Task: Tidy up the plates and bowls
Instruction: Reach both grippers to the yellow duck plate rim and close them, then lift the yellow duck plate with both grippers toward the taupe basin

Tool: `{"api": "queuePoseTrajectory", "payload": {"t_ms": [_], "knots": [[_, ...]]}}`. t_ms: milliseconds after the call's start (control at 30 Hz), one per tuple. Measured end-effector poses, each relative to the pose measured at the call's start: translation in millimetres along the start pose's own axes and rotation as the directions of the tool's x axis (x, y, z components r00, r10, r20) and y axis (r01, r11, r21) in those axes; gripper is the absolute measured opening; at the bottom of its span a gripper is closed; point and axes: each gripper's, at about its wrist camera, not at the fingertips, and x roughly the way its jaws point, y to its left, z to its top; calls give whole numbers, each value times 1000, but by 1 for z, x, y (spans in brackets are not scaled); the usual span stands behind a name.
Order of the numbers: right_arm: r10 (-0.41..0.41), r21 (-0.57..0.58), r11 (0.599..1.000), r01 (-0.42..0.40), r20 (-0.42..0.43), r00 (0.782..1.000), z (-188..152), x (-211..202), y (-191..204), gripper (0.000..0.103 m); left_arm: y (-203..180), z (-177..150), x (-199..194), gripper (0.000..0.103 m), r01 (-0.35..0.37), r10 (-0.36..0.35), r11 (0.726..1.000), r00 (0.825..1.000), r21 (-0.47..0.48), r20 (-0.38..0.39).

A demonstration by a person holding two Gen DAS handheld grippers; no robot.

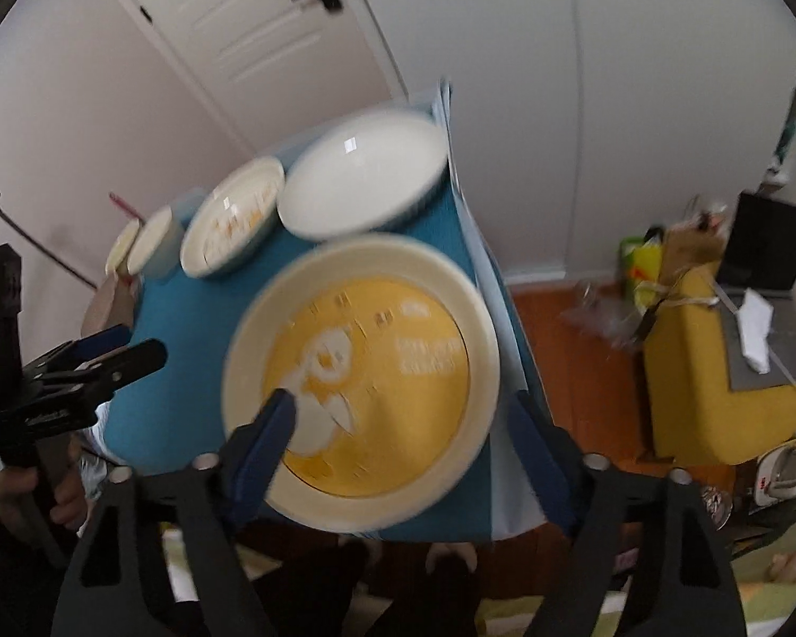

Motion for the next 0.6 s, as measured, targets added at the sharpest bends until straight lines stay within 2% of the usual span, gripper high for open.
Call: {"api": "queuePoseTrajectory", "payload": {"t_ms": [100, 167, 233, 333, 367, 600], "knots": [[21, 0, 1000, -21, -36, 999, -1, 17, -14, 60, -5, -8, 24, 90, 6, -6, 1000, 999, -3, -39], [34, -8, 999, -34, -49, 998, 1, 24, -19, 52, -8, -11, 41, 74, 5, -6, 1000, 997, -4, -72], [40, -17, 999, -41, -57, 998, 3, 30, -24, 47, -7, -14, 50, 67, 6, -8, 1000, 996, -15, -87], [49, -20, 999, -51, -65, 997, 7, 36, -32, 32, -5, -15, 55, 50, 26, -29, 999, 994, -33, -104], [51, -24, 998, -53, -65, 997, 8, 39, -33, 31, -7, -15, 57, 46, 25, -28, 999, 994, -30, -107], [35, -29, 999, -37, -73, 997, 14, 48, -41, 13, -14, -17, 58, 26, 74, -75, 997, 992, -16, -105]]}}
